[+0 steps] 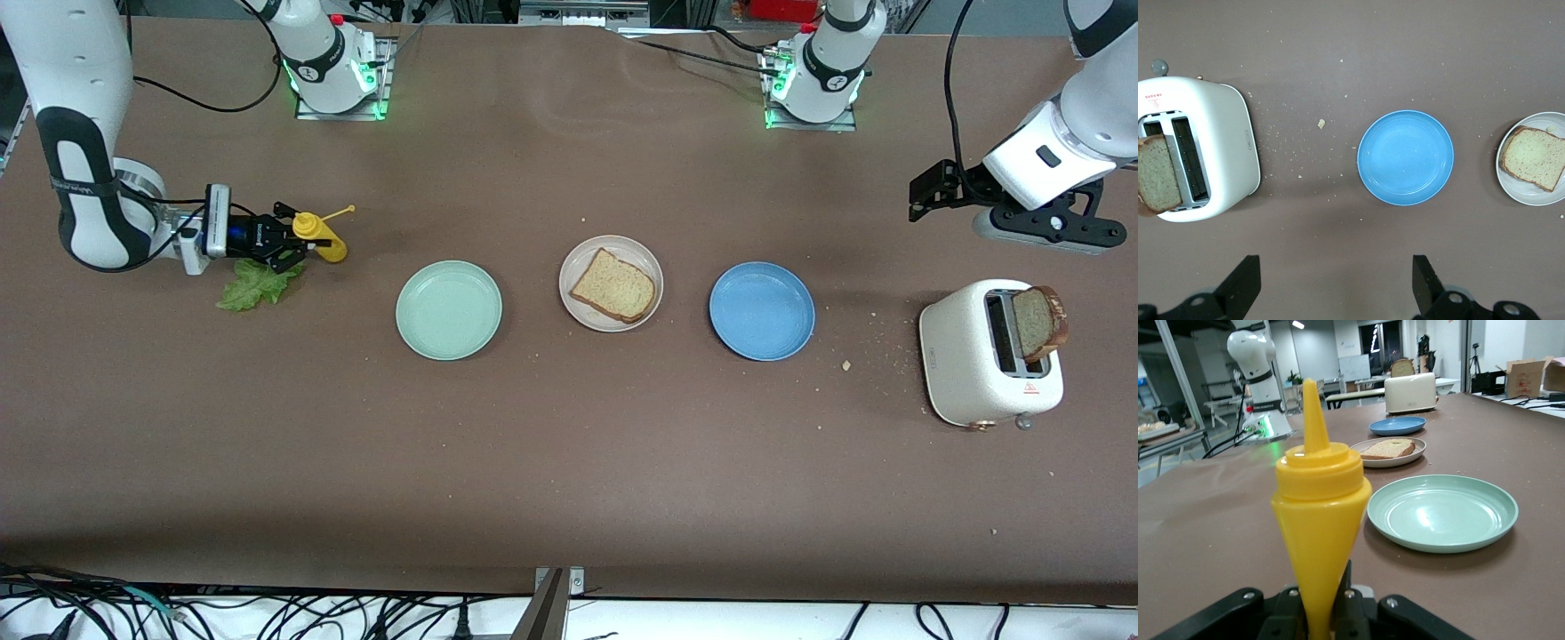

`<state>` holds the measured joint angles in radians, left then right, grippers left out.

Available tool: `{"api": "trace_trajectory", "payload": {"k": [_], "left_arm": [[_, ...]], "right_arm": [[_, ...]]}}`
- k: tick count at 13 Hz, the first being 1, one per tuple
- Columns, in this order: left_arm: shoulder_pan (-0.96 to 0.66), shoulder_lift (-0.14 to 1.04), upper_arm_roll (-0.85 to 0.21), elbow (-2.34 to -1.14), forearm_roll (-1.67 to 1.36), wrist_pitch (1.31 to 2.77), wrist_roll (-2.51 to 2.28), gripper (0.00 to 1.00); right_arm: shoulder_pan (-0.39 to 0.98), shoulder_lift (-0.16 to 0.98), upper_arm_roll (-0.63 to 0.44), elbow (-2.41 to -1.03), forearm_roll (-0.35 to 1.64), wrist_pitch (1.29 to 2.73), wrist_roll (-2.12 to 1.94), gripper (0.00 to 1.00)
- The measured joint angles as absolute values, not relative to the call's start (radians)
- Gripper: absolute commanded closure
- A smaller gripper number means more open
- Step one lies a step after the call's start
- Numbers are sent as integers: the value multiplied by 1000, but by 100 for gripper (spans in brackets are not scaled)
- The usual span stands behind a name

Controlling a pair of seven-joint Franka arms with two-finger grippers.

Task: Make sandwich in beige plate with both arms
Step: 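Return the mustard bottle with the right gripper and set it down, then open the right gripper and move it toward the lettuce leaf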

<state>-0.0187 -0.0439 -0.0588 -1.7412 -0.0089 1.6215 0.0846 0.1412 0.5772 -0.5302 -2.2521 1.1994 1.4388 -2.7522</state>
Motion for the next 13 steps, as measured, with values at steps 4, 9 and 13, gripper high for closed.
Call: {"api": "trace_trajectory", "payload": {"k": [4, 9, 13], "left_arm": [[-19, -44, -59, -1741, -9, 1621, 85, 0], [-19, -42, -59, -1741, -2, 1621, 85, 0], [-19, -41, -59, -1741, -2, 1621, 85, 0]], "right_arm": [[134, 640, -486, -2259, 1283, 1430, -2764, 99], [124, 654, -479, -2257, 1294, 1430, -2763, 18], [103, 645, -480, -2251, 1290, 1432, -2714, 6]]}}
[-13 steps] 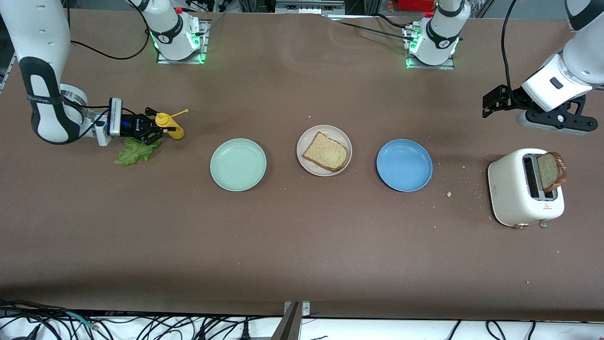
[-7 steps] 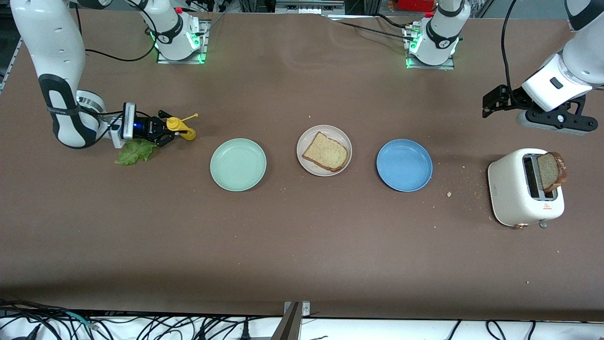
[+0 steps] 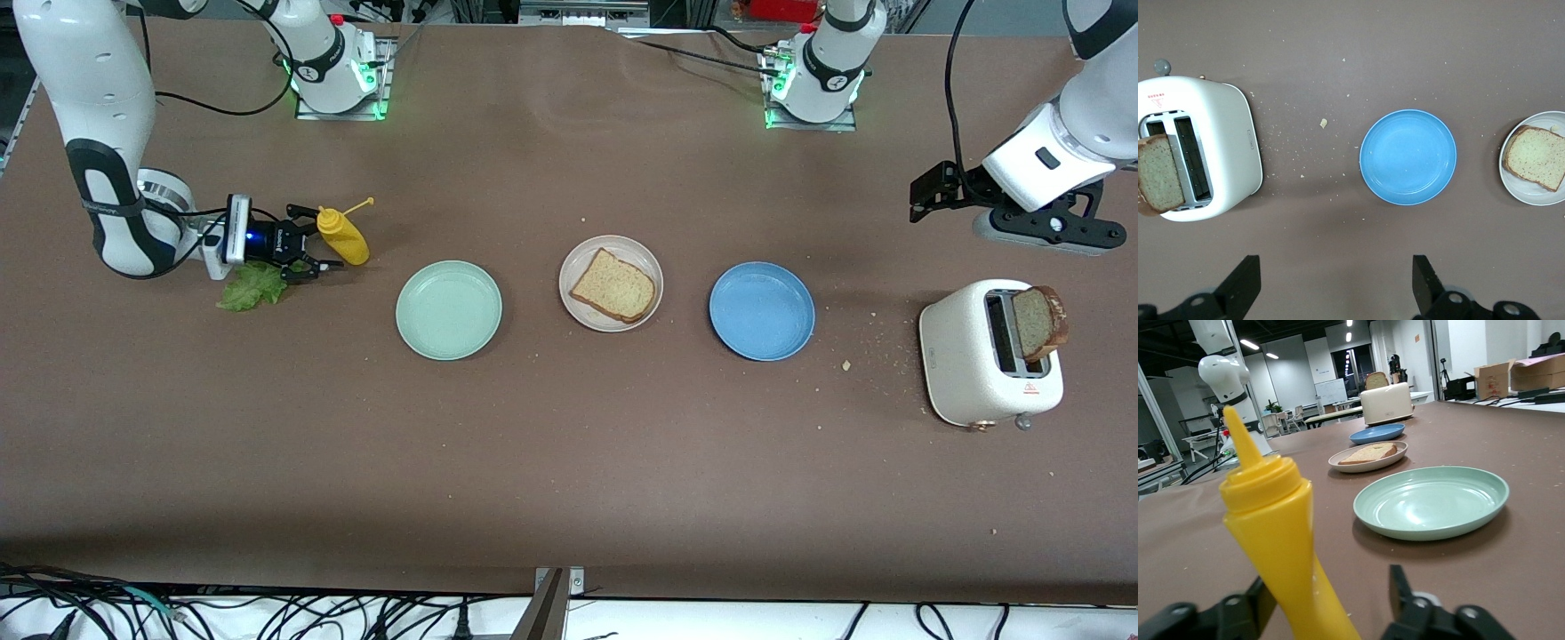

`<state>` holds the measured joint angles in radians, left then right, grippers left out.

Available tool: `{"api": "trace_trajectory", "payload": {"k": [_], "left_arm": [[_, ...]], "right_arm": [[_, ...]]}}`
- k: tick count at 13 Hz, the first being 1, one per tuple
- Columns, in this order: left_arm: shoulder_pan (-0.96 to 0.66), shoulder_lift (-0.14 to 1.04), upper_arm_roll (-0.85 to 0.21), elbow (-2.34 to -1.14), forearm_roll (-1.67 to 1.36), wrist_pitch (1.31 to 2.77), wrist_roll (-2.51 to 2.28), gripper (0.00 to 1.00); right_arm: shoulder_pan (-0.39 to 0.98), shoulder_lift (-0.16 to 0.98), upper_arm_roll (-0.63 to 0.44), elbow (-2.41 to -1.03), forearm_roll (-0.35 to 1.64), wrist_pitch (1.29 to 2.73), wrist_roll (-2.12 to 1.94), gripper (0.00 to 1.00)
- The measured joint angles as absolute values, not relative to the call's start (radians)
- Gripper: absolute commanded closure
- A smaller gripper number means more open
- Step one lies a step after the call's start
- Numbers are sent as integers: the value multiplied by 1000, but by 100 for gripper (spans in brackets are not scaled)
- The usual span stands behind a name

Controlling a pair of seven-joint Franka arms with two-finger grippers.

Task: Make sandwich in beige plate with both arms
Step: 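Open the right gripper and move it toward the lettuce leaf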

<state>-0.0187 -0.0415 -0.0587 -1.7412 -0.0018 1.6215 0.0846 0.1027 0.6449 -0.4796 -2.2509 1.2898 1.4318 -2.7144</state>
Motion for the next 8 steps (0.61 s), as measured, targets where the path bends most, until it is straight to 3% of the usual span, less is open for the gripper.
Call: {"api": "trace_trajectory", "payload": {"k": [2, 8], "left_arm": [[-19, -41, -59, -1741, -2, 1621, 85, 0], [-19, -41, -58, -1741, -2, 1621, 85, 0]], "right_arm": [[89, 606, -482, -2226, 1238, 1470, -2651, 3], [68, 341, -488, -2089, 916, 1704, -2026, 1]]}}
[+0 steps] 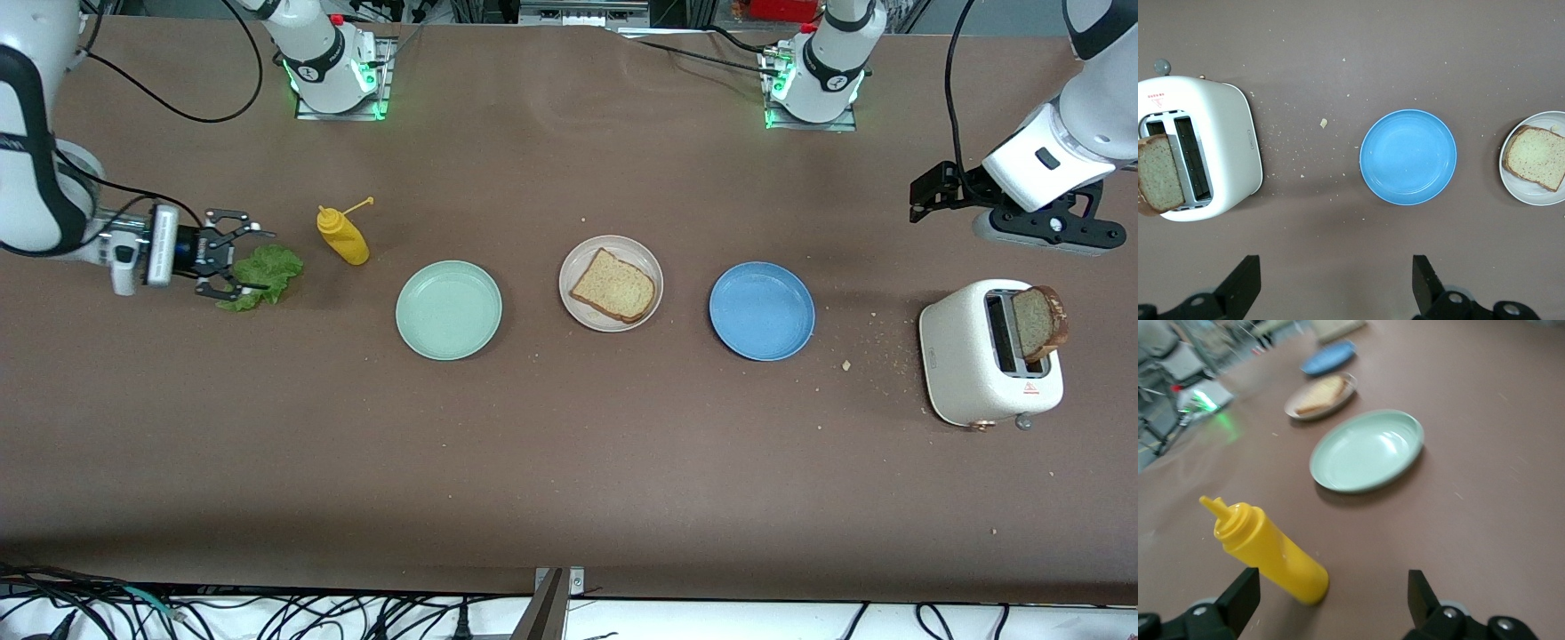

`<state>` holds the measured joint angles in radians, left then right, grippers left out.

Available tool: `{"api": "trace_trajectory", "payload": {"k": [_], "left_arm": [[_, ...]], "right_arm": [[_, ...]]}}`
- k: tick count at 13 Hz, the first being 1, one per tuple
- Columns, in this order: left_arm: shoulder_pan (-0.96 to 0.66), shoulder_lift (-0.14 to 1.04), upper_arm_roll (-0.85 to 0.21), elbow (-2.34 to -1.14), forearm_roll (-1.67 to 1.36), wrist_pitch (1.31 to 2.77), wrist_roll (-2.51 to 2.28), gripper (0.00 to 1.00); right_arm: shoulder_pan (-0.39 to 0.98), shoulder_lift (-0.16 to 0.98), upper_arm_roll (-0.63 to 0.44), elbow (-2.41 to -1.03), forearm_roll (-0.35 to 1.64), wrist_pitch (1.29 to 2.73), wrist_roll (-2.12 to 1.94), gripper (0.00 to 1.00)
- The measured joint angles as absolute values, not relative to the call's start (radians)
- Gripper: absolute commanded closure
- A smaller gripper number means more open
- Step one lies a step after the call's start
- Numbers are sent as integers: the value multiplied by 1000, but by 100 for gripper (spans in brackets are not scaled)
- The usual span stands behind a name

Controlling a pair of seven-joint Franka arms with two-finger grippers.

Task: Make sandwich in beige plate with both arms
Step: 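Open the right gripper and move it toward the lettuce leaf, then grasp the green lettuce leaf with the right gripper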

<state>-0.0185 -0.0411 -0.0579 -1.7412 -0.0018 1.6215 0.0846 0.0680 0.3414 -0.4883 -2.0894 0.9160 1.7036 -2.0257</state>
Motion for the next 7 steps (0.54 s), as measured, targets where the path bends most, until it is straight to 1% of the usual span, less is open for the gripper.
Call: {"api": "trace_trajectory", "payload": {"k": [2, 4, 6, 7], "left_arm": [[-12, -41, -55, -1741, -2, 1622, 85, 0], [5, -37, -52, -1740, -1, 1623, 85, 0], [16, -24, -51, -1722, -1, 1623, 85, 0], [18, -18, -51, -1715, -1, 1623, 85, 0]], "right_arm": [[68, 317, -488, -2018, 803, 1766, -1770, 2], [67, 316, -475, -1969, 672, 1875, -1490, 2], [67, 311, -416, -1954, 506, 1999, -1194, 1], [67, 309, -383, -1954, 429, 2028, -1038, 1]]}}
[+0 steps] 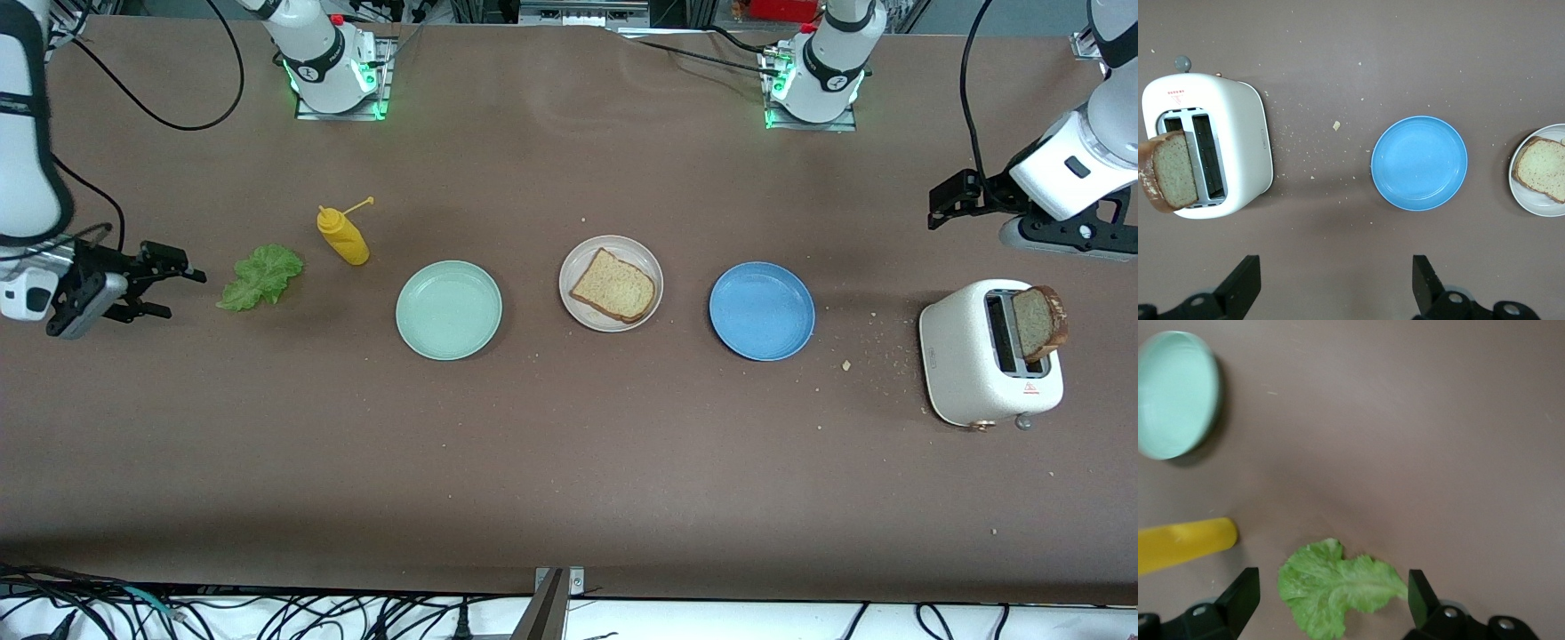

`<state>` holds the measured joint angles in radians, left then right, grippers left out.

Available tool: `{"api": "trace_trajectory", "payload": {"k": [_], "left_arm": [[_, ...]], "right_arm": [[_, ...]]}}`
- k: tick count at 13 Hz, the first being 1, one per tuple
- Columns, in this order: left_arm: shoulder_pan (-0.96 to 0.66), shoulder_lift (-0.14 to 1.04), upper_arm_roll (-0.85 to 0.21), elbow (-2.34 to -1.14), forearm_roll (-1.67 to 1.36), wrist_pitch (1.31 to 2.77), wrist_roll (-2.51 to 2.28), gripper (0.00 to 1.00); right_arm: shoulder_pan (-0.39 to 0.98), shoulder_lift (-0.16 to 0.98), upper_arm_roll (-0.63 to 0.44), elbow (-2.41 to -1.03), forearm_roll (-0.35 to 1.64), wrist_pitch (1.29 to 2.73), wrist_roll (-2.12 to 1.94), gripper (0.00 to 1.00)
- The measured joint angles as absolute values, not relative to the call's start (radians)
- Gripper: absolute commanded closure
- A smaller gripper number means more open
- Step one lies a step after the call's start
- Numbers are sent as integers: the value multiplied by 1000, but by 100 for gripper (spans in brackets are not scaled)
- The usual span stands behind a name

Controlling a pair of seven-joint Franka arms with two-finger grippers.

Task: Make sandwich in beige plate with both arms
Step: 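Grasp the green lettuce leaf with the right gripper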

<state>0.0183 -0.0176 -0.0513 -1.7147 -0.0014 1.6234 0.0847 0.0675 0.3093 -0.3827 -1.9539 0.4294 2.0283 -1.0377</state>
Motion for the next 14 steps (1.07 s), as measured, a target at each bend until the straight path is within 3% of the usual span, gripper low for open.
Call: {"api": "trace_trajectory", "payload": {"k": [4, 9, 14], "left_arm": [[19, -5, -52, -1704, -1, 1623, 85, 0], [19, -5, -52, -1703, -1, 1623, 85, 0], [19, -4, -53, -1703, -1, 1623, 85, 0]], "right_arm": [[68, 312, -299, -1997, 274, 2076, -607, 1], [68, 340, -252, -2193, 206, 2354, -420, 1], [67, 358, -252, -2250, 123, 2391, -358, 3]]}}
